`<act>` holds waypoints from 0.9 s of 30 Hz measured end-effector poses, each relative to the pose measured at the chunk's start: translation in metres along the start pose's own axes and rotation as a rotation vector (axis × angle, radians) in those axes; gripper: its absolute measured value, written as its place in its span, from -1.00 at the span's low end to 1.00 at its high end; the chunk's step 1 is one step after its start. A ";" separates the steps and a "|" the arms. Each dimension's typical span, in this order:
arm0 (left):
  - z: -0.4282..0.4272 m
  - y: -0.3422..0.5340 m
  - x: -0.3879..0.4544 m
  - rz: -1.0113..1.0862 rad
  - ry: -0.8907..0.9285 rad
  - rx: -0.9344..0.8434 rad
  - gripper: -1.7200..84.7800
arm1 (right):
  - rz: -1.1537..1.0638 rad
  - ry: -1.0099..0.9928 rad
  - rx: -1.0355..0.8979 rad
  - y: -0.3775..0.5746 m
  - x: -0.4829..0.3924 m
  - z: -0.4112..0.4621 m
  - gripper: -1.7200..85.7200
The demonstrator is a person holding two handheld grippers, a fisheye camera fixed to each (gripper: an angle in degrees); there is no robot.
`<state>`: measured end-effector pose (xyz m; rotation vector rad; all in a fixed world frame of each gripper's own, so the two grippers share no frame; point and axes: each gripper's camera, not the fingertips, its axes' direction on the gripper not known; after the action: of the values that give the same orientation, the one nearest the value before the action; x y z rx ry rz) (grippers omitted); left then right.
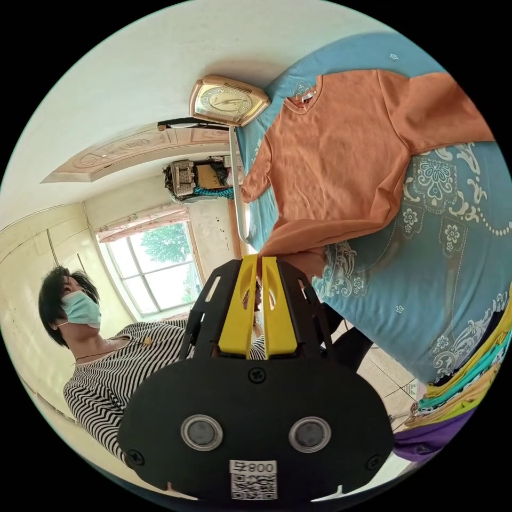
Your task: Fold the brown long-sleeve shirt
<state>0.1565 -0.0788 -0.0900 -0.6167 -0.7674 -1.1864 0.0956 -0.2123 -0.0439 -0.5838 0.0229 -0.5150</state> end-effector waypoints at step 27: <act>0.074 -0.120 0.178 0.198 -0.596 -0.217 -0.95 | 0.337 0.492 -0.103 0.032 0.131 0.106 -0.96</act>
<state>0.0590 -0.1566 0.1002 -1.2308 -1.0518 -0.9103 0.2424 -0.1961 0.0437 -0.5279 0.6085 -0.3185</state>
